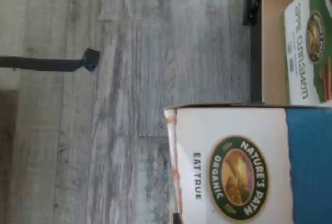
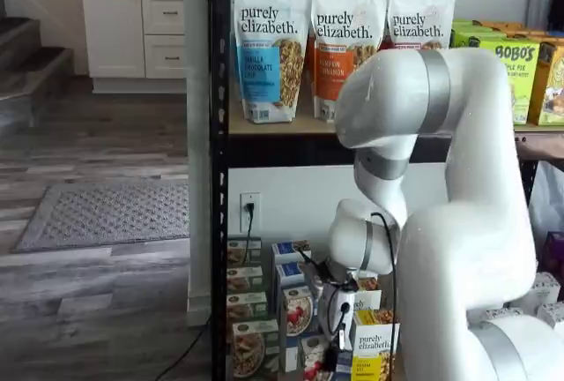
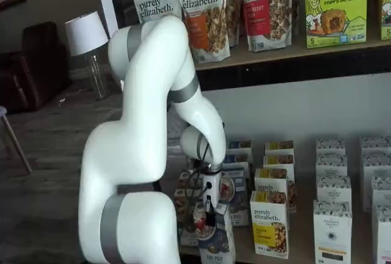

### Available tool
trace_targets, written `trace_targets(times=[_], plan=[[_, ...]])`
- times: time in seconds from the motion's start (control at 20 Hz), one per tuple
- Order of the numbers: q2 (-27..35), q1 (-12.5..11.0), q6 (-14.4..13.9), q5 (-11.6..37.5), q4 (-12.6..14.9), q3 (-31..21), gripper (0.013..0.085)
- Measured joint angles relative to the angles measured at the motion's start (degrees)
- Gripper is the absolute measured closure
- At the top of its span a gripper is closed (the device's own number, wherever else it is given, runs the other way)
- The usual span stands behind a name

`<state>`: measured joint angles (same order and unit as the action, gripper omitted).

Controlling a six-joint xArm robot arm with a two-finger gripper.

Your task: Pick up the blue and white box that is on the bottom shelf, the second box from the left

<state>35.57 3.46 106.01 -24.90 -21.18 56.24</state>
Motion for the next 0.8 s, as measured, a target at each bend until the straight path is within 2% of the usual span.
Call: trace_targets(times=[0.5, 0.8], plan=[[-8.05, 2.5, -3.45, 1.44, 1.09, -8.38, 0.053], [-13.07, 3.17, -7.73, 0.19, 4.8, -12.3, 0.053]])
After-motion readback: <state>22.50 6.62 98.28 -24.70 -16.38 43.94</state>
